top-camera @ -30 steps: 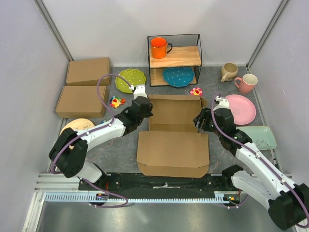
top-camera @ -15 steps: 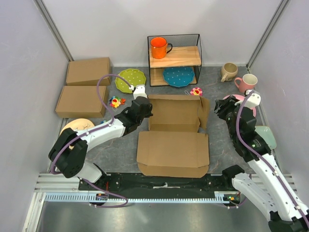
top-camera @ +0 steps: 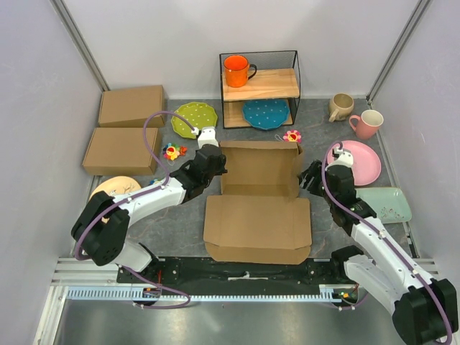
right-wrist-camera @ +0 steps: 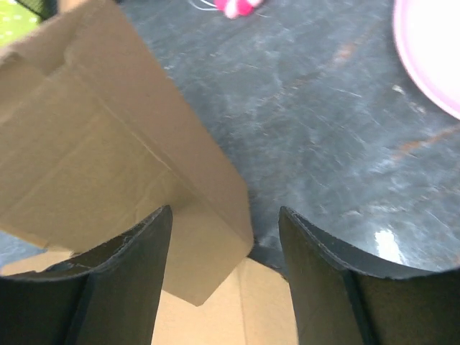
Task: Fold the paper box
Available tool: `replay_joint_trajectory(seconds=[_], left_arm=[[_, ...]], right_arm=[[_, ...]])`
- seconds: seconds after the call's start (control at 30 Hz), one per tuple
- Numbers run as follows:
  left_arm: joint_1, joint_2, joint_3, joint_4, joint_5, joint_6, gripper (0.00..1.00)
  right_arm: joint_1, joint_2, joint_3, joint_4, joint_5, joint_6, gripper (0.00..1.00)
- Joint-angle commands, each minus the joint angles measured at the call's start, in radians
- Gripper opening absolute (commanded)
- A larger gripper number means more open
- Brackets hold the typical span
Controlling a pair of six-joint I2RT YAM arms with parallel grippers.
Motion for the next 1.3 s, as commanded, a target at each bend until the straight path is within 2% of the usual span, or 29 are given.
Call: replay_joint_trajectory(seconds=[0.0, 0.2, 0.37, 0.63, 0.73, 0.97, 1.23, 1.27], left_arm=[[-0.022, 0.044, -0.064, -0.205, 0.061, -0.032, 0.02], [-0.025, 0.044, -0.064, -0.192, 0.069, -0.015, 0.02], [-0.034, 0.041, -0.064, -0.168, 0.072, 0.010, 0.02], [-0.049, 0.046, -0.065, -0.148, 0.069, 0.039, 0.02], [-0.051, 0.047, -0.065, -0.145, 0.070, 0.042, 0.02], [-0.052, 0.036, -0.064, -0.148, 0.059, 0.034, 0.02], [-0.051, 0.026, -0.022, -0.205, 0.032, -0.001, 0.02], [-0.051, 0.023, -0.019, -0.209, 0.024, -0.003, 0.02]], right_arm=[[-0.002, 0.007, -0.006, 0.207, -0.116, -0.029, 0.71], [-0.001, 0.059, 0.000, 0.276, -0.130, -0.043, 0.76], [-0.001, 0.156, 0.026, 0.336, -0.159, -0.052, 0.76], [0.001, 0.298, 0.064, 0.426, -0.122, -0.063, 0.76], [0.003, 0.364, 0.101, 0.423, -0.101, -0.080, 0.71], [0.062, 0.397, 0.143, 0.332, 0.083, -0.141, 0.49], [0.179, 0.410, 0.186, 0.216, 0.332, -0.187, 0.41], [0.188, 0.413, 0.187, 0.207, 0.364, -0.189, 0.38]])
